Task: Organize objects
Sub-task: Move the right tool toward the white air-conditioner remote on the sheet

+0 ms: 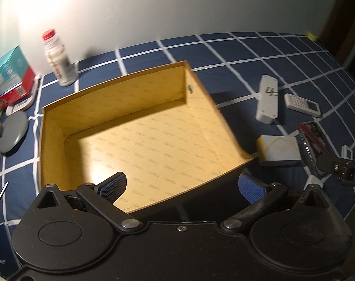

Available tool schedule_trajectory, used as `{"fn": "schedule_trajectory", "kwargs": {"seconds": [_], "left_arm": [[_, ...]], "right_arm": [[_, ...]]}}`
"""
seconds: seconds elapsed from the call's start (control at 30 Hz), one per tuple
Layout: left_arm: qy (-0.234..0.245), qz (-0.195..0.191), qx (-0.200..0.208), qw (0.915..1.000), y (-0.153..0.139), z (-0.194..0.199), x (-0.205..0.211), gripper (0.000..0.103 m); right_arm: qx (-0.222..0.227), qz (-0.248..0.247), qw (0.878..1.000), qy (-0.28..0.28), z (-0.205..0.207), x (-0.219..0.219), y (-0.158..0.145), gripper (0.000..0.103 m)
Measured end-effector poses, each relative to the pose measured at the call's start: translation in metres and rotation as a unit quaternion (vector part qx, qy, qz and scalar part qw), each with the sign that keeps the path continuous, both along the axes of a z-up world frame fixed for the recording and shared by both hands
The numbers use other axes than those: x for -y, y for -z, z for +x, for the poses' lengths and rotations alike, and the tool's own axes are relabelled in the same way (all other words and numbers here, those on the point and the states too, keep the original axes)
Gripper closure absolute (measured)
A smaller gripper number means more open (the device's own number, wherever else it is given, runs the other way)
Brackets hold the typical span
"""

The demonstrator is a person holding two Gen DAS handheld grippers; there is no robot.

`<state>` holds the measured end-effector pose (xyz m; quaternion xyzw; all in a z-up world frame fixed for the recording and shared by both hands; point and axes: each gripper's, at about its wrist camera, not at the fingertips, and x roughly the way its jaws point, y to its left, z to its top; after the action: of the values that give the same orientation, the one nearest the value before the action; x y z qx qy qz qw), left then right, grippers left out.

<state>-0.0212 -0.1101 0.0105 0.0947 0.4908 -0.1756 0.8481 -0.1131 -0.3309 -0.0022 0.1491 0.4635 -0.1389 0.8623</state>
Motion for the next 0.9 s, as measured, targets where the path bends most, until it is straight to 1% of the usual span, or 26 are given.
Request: {"fn": "schedule_trajectory", "kwargs": {"seconds": [0.23, 0.33, 0.43, 0.73, 0.9], "left_arm": [[0.021, 0.003, 0.002, 0.9998, 0.001, 0.005, 0.043, 0.0], [0.024, 0.008, 0.005, 0.9997, 0.002, 0.008, 0.067, 0.0], [0.016, 0.009, 0.006, 0.9998, 0.004, 0.012, 0.093, 0.0], [0.018, 0.004, -0.018, 0.9997, 0.022, 0.029, 0.18, 0.001], [0.03, 0.005, -0.025, 0.9992, 0.032, 0.039, 0.225, 0.002]], "right_arm": [[0.011, 0.007, 1.0, 0.025, 0.001, 0.043, -0.001, 0.0], [0.013, 0.006, 1.0, 0.026, 0.007, 0.066, 0.0, 0.0], [0.012, 0.002, 1.0, 0.029, 0.014, 0.093, 0.001, 0.0], [-0.003, 0.022, 0.999, 0.031, 0.042, 0.185, 0.018, 0.001], [-0.01, 0.028, 0.999, 0.02, 0.06, 0.22, 0.028, 0.001]]}}
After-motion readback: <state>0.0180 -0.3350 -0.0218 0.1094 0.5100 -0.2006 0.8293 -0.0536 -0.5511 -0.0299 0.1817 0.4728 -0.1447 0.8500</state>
